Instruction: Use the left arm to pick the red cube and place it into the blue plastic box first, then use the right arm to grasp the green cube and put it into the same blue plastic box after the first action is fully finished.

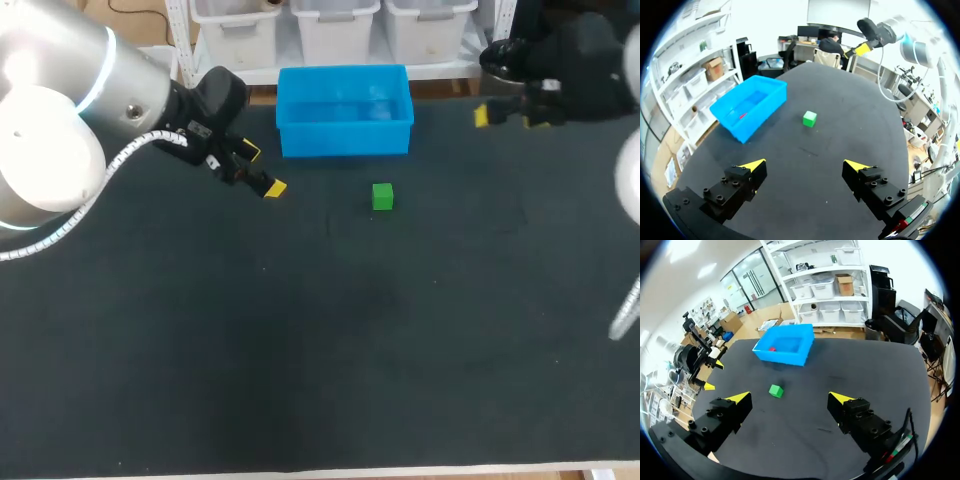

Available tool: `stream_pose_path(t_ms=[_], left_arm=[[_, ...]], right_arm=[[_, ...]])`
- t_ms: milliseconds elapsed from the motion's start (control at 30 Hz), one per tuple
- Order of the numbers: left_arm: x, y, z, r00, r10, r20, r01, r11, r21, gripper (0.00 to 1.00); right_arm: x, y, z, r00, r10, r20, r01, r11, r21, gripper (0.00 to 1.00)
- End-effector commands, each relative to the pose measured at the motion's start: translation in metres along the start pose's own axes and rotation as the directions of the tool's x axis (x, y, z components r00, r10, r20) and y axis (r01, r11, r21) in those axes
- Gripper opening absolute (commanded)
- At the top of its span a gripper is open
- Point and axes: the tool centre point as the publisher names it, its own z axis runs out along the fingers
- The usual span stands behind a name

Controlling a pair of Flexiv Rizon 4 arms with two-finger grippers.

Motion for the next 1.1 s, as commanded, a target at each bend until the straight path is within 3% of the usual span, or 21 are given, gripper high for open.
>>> stream_pose_path(t_ms=[33, 500, 767, 1100], left_arm=[[0.001, 0.000, 0.000, 1.000, 0.002, 0.005, -0.002, 1.000, 0.002, 1.00], [0.001, 0.000, 0.000, 1.000, 0.002, 0.005, -0.002, 1.000, 0.002, 1.00], [0.001, 0.000, 0.000, 1.000, 0.002, 0.005, -0.002, 1.000, 0.002, 1.00], [0.001, 0.000, 0.000, 1.000, 0.002, 0.005, -0.002, 1.000, 0.002, 1.00]], right_arm=[[-0.018, 0.015, 0.029, 0.999, -0.004, -0.042, 0.005, 0.999, 0.033, 1.00], [-0.037, 0.048, 0.061, 0.989, 0.009, -0.149, 0.005, 0.995, 0.096, 1.00], [-0.031, 0.069, 0.075, 0.978, 0.030, -0.206, -0.006, 0.993, 0.115, 1.00], [-0.020, 0.082, 0.087, 0.958, 0.052, -0.282, 0.007, 0.979, 0.204, 1.00]])
